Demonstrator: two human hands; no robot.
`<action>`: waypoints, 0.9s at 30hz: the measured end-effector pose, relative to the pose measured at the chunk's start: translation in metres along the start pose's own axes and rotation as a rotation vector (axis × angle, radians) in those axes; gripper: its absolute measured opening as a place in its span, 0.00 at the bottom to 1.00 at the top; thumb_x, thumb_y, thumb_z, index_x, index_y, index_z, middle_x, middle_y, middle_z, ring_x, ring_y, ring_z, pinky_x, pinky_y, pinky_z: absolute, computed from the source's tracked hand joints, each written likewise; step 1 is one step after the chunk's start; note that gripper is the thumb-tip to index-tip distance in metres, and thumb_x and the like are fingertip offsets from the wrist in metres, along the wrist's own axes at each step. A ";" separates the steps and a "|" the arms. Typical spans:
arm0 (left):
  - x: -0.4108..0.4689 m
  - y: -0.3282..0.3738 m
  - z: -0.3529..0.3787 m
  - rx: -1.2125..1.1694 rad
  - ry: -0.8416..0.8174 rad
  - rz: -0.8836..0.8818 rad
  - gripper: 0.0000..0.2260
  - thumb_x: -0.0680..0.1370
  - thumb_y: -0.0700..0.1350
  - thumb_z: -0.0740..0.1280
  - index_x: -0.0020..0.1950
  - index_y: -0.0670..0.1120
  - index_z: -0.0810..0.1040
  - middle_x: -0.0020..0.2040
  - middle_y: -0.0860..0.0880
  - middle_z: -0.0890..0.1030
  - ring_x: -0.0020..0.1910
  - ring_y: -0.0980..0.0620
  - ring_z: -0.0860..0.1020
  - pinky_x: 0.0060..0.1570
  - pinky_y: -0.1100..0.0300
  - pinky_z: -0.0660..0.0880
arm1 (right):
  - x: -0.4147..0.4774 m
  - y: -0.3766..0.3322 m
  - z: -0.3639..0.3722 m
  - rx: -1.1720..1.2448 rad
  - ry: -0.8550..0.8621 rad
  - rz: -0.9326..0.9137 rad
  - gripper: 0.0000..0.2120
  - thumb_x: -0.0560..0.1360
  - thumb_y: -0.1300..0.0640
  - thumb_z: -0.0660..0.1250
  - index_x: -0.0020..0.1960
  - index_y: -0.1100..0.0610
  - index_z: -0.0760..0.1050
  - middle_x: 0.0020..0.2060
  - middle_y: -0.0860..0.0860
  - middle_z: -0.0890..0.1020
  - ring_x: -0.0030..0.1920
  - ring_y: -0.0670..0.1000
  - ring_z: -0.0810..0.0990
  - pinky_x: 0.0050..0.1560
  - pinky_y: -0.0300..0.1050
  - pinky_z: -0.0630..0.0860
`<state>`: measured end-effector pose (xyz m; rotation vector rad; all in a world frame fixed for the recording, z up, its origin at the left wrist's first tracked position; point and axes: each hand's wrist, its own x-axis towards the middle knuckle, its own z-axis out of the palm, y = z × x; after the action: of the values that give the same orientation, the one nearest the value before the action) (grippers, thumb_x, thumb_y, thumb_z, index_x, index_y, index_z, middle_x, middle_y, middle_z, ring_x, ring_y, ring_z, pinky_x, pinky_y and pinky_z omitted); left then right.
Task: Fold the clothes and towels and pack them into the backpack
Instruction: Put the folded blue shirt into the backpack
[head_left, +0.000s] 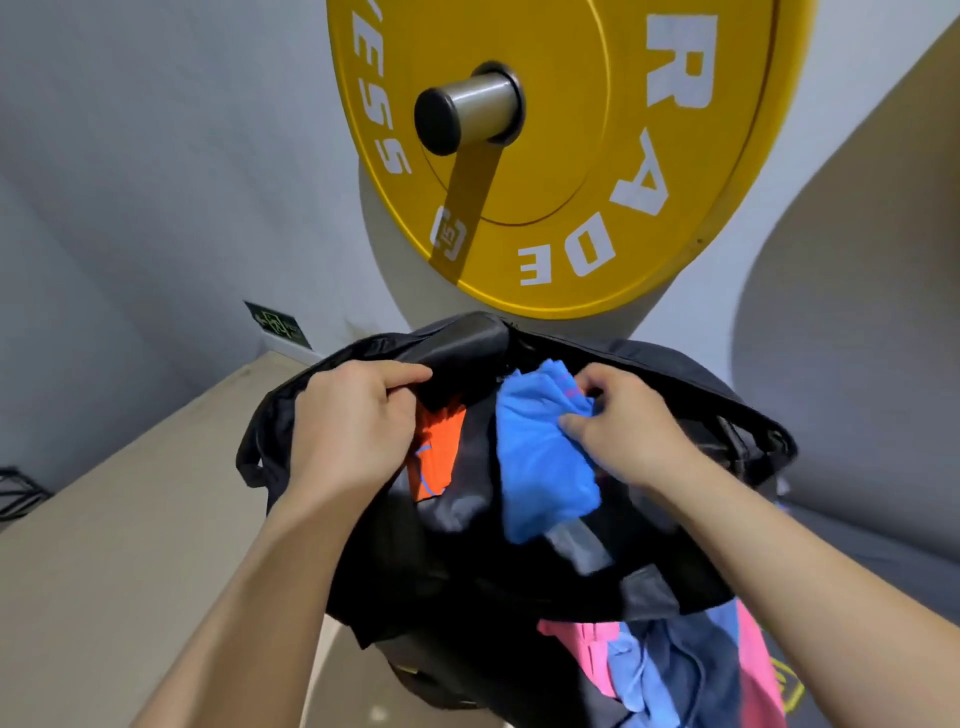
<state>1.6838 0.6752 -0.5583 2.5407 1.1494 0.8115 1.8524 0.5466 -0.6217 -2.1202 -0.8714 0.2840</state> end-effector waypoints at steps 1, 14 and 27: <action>0.000 0.001 -0.001 0.000 0.015 -0.010 0.17 0.74 0.40 0.62 0.51 0.59 0.84 0.47 0.53 0.85 0.41 0.48 0.79 0.48 0.61 0.73 | 0.005 -0.009 0.009 0.067 -0.025 0.015 0.06 0.71 0.58 0.69 0.44 0.54 0.72 0.35 0.50 0.78 0.40 0.55 0.79 0.41 0.44 0.74; -0.005 -0.003 0.008 -0.044 -0.075 -0.050 0.16 0.74 0.42 0.63 0.51 0.61 0.83 0.42 0.51 0.85 0.36 0.50 0.78 0.46 0.60 0.75 | -0.010 -0.030 0.118 -0.095 -0.303 0.192 0.14 0.75 0.61 0.61 0.59 0.59 0.64 0.58 0.60 0.76 0.59 0.62 0.75 0.48 0.46 0.68; -0.048 -0.004 0.086 0.159 -0.803 0.307 0.23 0.79 0.51 0.63 0.74 0.58 0.64 0.74 0.57 0.64 0.72 0.55 0.63 0.69 0.60 0.61 | -0.047 0.030 -0.041 -0.314 0.227 -0.096 0.15 0.75 0.57 0.61 0.60 0.51 0.74 0.57 0.52 0.79 0.60 0.59 0.72 0.55 0.52 0.72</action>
<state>1.7045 0.6428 -0.6489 2.7625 0.5799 -0.2842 1.8513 0.4778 -0.6218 -2.3308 -0.9255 -0.1520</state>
